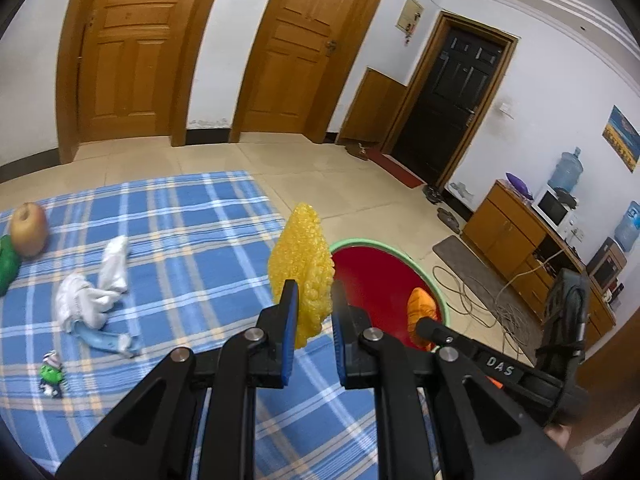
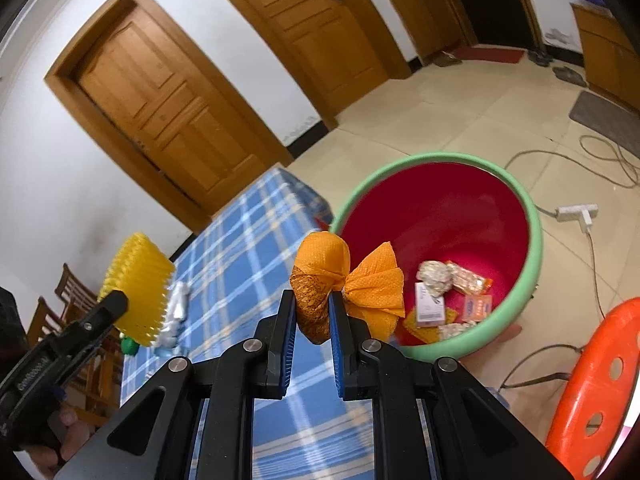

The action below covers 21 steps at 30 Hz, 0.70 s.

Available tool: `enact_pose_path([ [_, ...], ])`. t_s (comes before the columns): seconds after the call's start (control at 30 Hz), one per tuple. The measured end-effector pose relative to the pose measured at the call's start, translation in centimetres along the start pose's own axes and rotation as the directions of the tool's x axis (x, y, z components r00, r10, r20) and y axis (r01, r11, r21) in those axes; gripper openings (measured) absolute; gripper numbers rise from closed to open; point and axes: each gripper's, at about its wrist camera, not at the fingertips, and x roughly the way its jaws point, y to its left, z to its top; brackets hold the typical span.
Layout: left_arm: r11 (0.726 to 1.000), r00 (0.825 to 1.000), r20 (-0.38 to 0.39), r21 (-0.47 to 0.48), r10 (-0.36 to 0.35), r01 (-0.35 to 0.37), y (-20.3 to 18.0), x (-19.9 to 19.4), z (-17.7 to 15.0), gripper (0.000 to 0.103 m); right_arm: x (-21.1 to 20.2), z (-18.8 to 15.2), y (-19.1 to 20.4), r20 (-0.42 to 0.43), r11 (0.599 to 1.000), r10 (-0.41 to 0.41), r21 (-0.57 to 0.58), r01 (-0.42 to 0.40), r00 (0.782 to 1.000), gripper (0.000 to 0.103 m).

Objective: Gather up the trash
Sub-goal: 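Carry the orange bag to the red bucket and open the right tool while the left tool carries the net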

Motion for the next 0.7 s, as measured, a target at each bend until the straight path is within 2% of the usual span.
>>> enact_pose_path([
  [0.5,0.995,0.995,-0.082,0.07,-0.06,0.066,-3.5,4.9,-0.3,0.015,2.7,0.5,-5.1,-0.044,0.995,-0.065,0.075,0.069,0.997,0.019],
  [0.7,0.994,0.992,-0.106,0.069,-0.073,0.081,-3.9,6.1,-0.5,0.015,2.8,0.8,-5.9,-0.043,0.991,-0.092,0.094,0.095,0.995,0.026],
])
